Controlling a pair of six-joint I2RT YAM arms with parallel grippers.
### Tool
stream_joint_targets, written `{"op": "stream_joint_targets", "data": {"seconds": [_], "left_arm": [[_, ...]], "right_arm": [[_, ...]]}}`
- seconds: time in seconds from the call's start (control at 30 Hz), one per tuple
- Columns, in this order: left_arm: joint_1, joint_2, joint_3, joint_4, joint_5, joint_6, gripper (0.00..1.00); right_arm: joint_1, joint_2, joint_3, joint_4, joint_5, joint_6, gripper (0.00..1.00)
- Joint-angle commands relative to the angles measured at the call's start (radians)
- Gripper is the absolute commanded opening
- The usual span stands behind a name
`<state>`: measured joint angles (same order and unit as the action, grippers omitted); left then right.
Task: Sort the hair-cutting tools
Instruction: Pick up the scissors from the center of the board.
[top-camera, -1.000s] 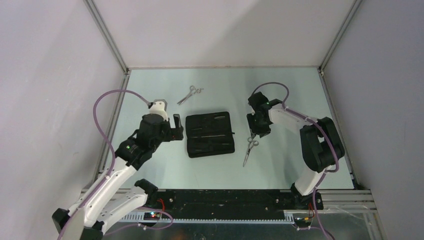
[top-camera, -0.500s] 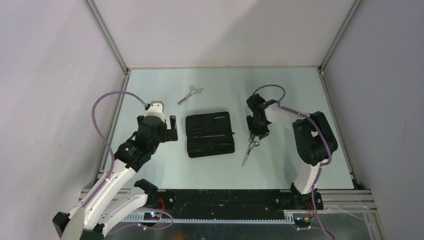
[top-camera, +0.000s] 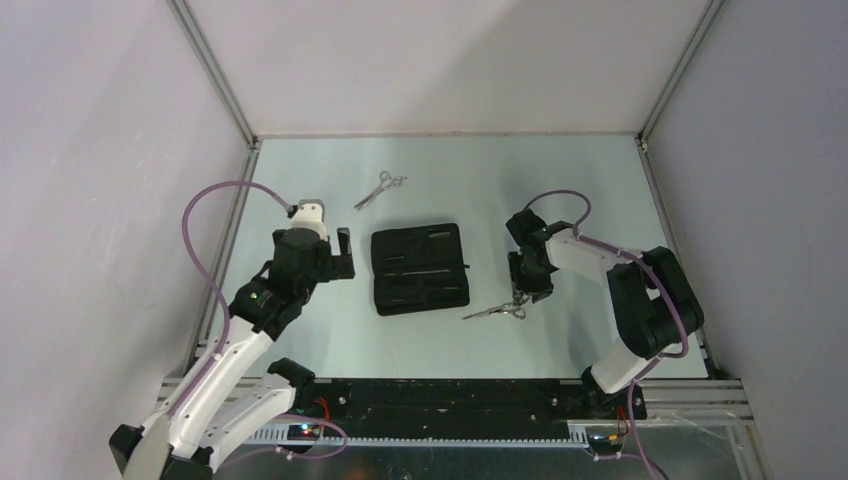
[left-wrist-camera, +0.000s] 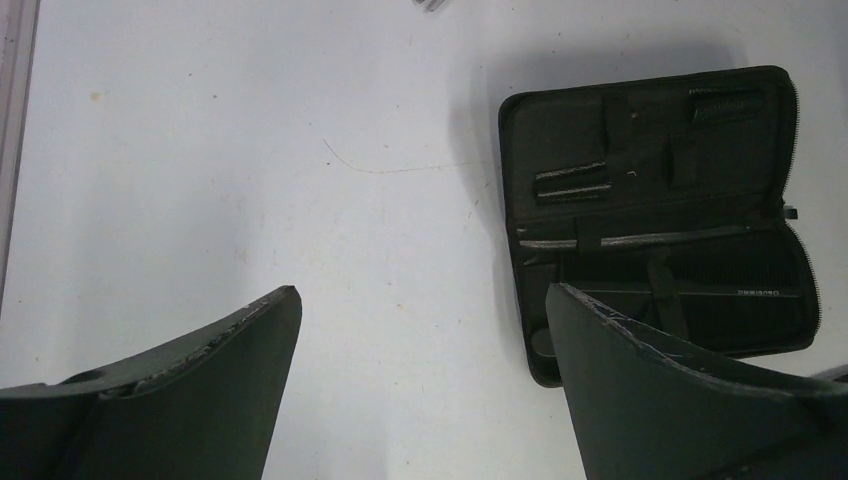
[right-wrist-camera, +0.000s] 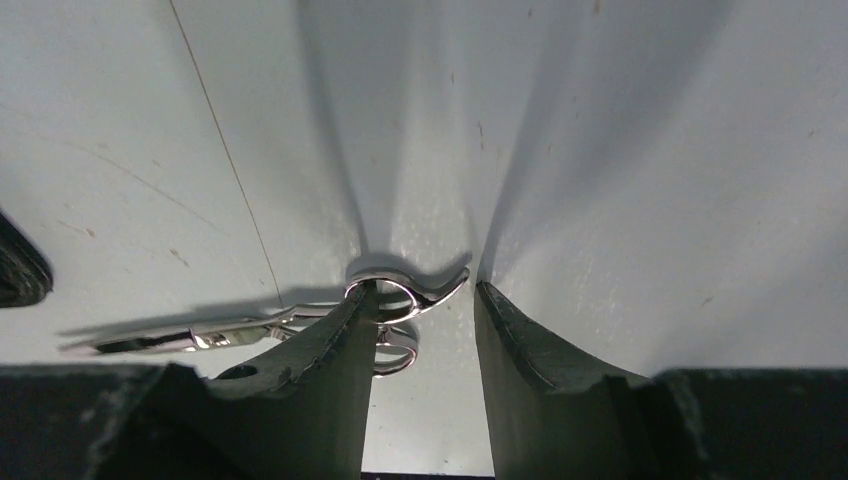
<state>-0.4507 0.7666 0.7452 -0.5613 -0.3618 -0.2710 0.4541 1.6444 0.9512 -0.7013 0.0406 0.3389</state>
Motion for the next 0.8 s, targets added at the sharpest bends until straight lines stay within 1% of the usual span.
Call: {"op": "stream_joint_targets", "data": {"seconds": [0.0,0.17,0.23,0.37,0.4,0.43,0.57,0.67,0.77], "left_arm": [[0.015,0.008,-0.008,0.033,0.021,-0.003,1.0],[0.027,0.013,-0.008,0.036,0.027,-0.006,1.0],[0.034,0.014,-0.007,0.037,0.032,-0.007,1.0],[0.054,0.022,-0.008,0.04,0.05,-0.012,1.0],[0.058,0.024,-0.008,0.041,0.06,-0.013,1.0],[0.064,0.028,-0.008,0.042,0.065,-0.014,1.0],[0.076,0.035,-0.006,0.041,0.075,-0.017,1.0],[0.081,0.035,-0.009,0.04,0.075,-0.018,1.0],[0.084,0.036,-0.011,0.04,0.073,-0.02,1.0]], "right_arm": [[0.029,-0.051,-0.052,-0.031,-0.008,0.03,0.45],[0.11,-0.127,-0.063,-0.085,0.025,0.024,0.46],[0.144,-0.174,-0.06,-0.083,0.014,0.009,0.47],[0.213,-0.244,-0.034,-0.064,0.039,-0.051,0.51],[0.232,-0.251,-0.02,-0.055,0.038,-0.088,0.53],[0.25,-0.25,-0.013,-0.051,0.037,-0.107,0.54],[0.307,-0.177,0.034,-0.046,0.037,-0.289,0.55],[0.339,-0.112,0.065,-0.054,0.047,-0.39,0.52],[0.359,-0.053,0.067,-0.04,0.013,-0.474,0.48]]}}
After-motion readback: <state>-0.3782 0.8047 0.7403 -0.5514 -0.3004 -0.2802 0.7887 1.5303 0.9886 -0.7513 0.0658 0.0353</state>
